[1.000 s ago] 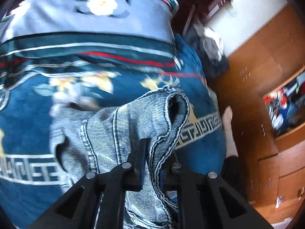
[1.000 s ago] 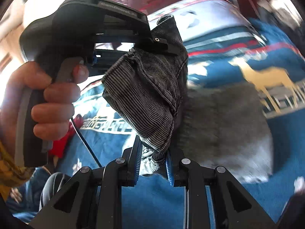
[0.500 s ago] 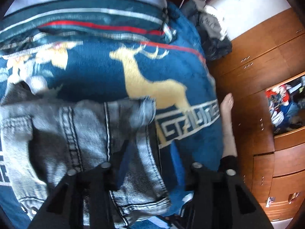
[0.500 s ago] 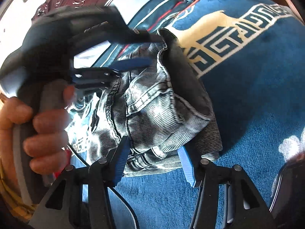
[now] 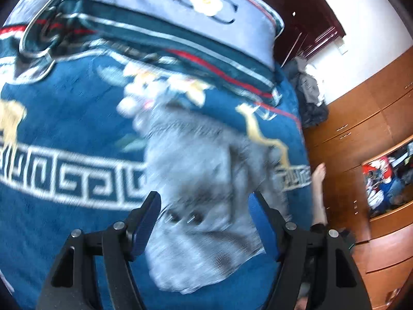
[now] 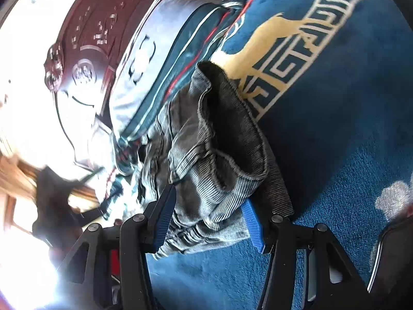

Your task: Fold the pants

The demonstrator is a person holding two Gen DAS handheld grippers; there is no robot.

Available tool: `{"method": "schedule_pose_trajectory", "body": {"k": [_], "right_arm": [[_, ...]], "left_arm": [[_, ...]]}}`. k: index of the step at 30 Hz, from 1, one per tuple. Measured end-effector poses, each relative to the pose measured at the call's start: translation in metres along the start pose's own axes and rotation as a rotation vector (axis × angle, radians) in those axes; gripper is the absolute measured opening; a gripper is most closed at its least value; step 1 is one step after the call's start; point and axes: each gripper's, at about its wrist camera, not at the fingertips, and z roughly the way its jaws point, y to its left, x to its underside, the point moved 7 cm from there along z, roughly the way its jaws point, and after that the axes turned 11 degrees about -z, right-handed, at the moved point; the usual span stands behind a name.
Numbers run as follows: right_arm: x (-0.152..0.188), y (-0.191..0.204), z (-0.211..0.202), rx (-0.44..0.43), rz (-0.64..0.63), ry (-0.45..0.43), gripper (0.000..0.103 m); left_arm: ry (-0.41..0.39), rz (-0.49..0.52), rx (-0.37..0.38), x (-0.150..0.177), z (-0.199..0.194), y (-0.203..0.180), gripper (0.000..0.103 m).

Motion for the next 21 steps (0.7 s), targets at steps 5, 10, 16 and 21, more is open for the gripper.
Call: {"method": "schedule_pose_trajectory", "body": {"k": [5, 10, 16, 21], "right_arm": [[-0.004, 0.011, -0.001, 0.031, -0.07, 0.005, 0.012], [0.001, 0.01, -0.01, 0.125, -0.103, 0.0, 0.011], [0.011, -0.005, 0.007, 0.221, -0.134, 0.091, 0.021], [-0.008, 0.019, -0.013, 0.28, -0.25, 0.028, 0.054]], "left_arm": [[0.053, 0.099, -0.031, 0.035, 0.023, 0.003, 0.071], [0.07, 0.219, -0.103, 0.063, 0.041, 0.0, 0.071], [0.052, 0.266, -0.137, 0.071, 0.047, 0.006, 0.071], [0.015, 0.245, -0.07, 0.058, 0.023, -0.001, 0.071]]}}
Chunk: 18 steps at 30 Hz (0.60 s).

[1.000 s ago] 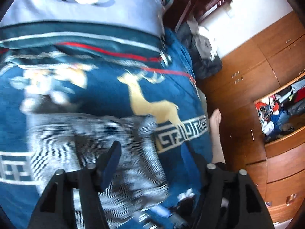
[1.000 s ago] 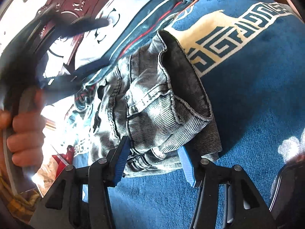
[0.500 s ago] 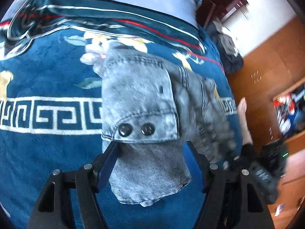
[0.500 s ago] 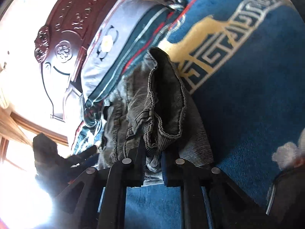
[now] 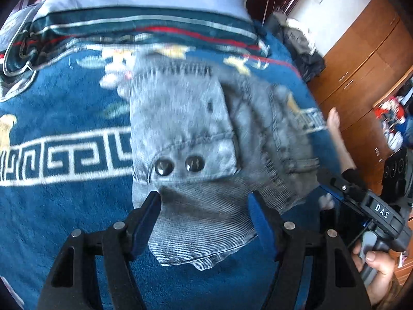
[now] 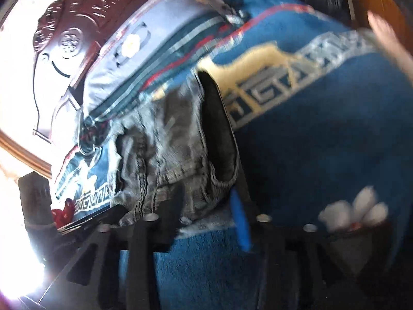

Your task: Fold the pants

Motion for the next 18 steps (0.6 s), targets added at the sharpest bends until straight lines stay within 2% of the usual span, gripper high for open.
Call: {"method": "schedule_pose_trajectory", "body": {"k": [1, 3, 6, 8, 9, 10, 12, 14, 18], "right_arm": [[-0.008, 0.001, -0.005, -0.008, -0.015, -0.032, 0.06], [-0.021, 0.002, -0.007, -0.019, -0.04, -0.061, 0.06], [-0.043, 0.003, 0.007, -0.06, -0.059, -0.043, 0.06], [-0.048, -0.003, 0.021, -0.074, -0.058, -0.012, 0.055], [-0.047, -0.005, 0.031, -0.086, -0.054, 0.021, 0.049], [-0.044, -0.007, 0.041, -0.108, -0.041, 0.056, 0.032], [-0.038, -0.009, 0.054, -0.149, -0.015, 0.098, 0.015], [-0.036, -0.005, 0.047, -0.138, -0.061, 0.052, 0.01], [-0.032, -0.014, 0.023, 0.024, -0.118, -0.013, 0.008]], "left_arm": [[-0.016, 0.003, 0.004, -0.005, -0.005, -0.001, 0.071], [-0.038, 0.007, 0.008, -0.017, -0.012, -0.004, 0.071], [-0.037, 0.001, 0.003, -0.031, -0.008, -0.005, 0.071], [-0.017, 0.01, -0.01, -0.031, 0.002, -0.007, 0.071], [-0.012, 0.023, -0.031, -0.028, 0.009, -0.007, 0.071], [-0.014, 0.035, -0.049, -0.026, 0.013, -0.008, 0.071], [-0.001, 0.046, -0.068, -0.016, 0.02, -0.006, 0.071], [0.009, 0.05, -0.07, -0.008, 0.024, -0.006, 0.071], [0.019, 0.053, -0.071, 0.002, 0.031, -0.002, 0.072]]}}
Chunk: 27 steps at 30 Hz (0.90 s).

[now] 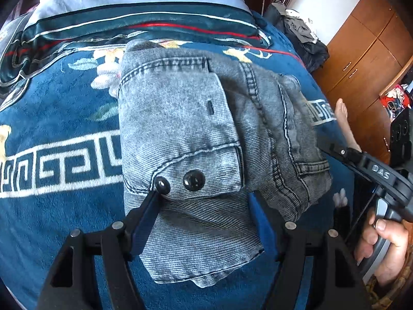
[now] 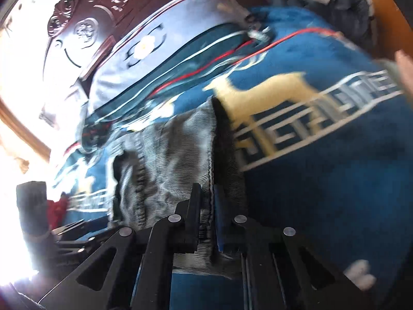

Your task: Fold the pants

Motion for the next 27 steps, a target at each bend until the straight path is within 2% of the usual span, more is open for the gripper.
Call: {"method": "schedule_pose_trajectory", "body": {"k": [1, 3, 7, 8, 10, 11, 14, 17, 18, 19, 20, 21, 22, 24, 25, 27], "right_arm": [[0.004, -0.009, 0.004, 0.05, 0.003, 0.026, 0.008], [0.016, -0.027, 0.017, 0.044, 0.067, 0.088, 0.008], [0.007, -0.033, 0.011, 0.024, 0.116, 0.05, 0.014], [-0.002, -0.033, 0.006, 0.008, 0.13, 0.022, 0.02], [-0.018, -0.032, 0.0, -0.044, 0.145, -0.03, 0.062], [-0.026, -0.03, -0.002, -0.064, 0.142, -0.053, 0.066], [-0.051, -0.022, 0.006, -0.105, 0.089, -0.072, 0.066], [-0.069, -0.012, 0.034, -0.118, 0.046, -0.026, 0.058], [-0.072, -0.01, 0.043, -0.128, 0.042, -0.007, 0.047], [-0.073, -0.008, 0.052, -0.147, 0.045, 0.017, 0.029], [-0.072, -0.005, 0.059, -0.163, 0.049, 0.038, 0.019], [-0.072, -0.003, 0.064, -0.156, 0.039, 0.056, 0.013], [-0.071, -0.001, 0.065, -0.124, 0.005, 0.058, 0.012], [-0.069, 0.001, 0.067, 0.012, -0.108, 0.064, 0.011], [-0.065, -0.002, 0.072, 0.08, -0.152, 0.088, 0.011], [-0.056, -0.009, 0.085, 0.152, -0.178, 0.139, 0.011]], "left_arm": [[-0.003, 0.0, -0.003, 0.0, 0.002, 0.0, 0.072], [-0.006, 0.008, -0.01, 0.0, 0.003, 0.0, 0.073], [-0.015, 0.008, 0.003, -0.002, -0.005, -0.001, 0.073], [-0.02, -0.002, 0.017, -0.004, -0.009, 0.0, 0.073], [-0.046, -0.02, 0.047, -0.011, -0.02, 0.0, 0.073], [-0.064, -0.027, 0.049, -0.016, -0.026, 0.001, 0.073], [-0.115, -0.045, 0.064, -0.037, -0.037, 0.003, 0.073], [-0.13, -0.054, 0.03, -0.064, -0.031, 0.002, 0.073], [-0.131, -0.057, 0.021, -0.071, -0.026, 0.003, 0.073], [-0.126, -0.063, 0.015, -0.077, -0.022, 0.003, 0.073], [-0.118, -0.068, 0.012, -0.08, -0.017, 0.003, 0.073], [-0.11, -0.068, 0.009, -0.082, -0.011, 0.003, 0.073], [-0.104, -0.063, 0.004, -0.082, -0.005, 0.001, 0.073], [-0.086, -0.04, -0.019, -0.078, 0.008, -0.001, 0.073], [-0.062, -0.024, -0.037, -0.074, 0.02, -0.003, 0.073], [-0.036, 0.01, -0.084, -0.067, 0.037, -0.006, 0.073]]}}
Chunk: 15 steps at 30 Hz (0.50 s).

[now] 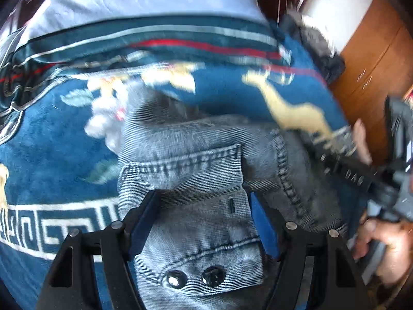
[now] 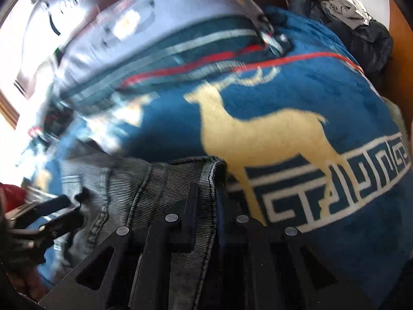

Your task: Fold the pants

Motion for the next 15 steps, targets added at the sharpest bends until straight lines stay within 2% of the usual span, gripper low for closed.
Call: {"method": "schedule_pose_trajectory", "body": {"k": [2, 5, 7, 12, 15], "right_arm": [[0.004, -0.002, 0.007, 0.035, -0.012, 0.021, 0.011], [0.005, -0.005, 0.003, 0.037, 0.003, 0.016, 0.013], [0.004, -0.009, -0.008, -0.004, 0.041, -0.005, 0.024], [0.029, -0.008, -0.05, -0.157, 0.119, -0.03, 0.025], [0.055, 0.0, -0.064, -0.226, 0.131, -0.009, 0.025]], "left_arm": [[-0.02, 0.015, -0.014, 0.002, -0.001, -0.002, 0.073], [-0.027, -0.035, 0.048, -0.001, -0.016, 0.004, 0.073], [-0.036, -0.062, 0.084, 0.0, -0.029, 0.01, 0.073], [-0.047, -0.078, 0.143, 0.024, -0.06, 0.02, 0.073], [-0.046, -0.018, 0.124, 0.047, -0.068, 0.015, 0.073]]}}
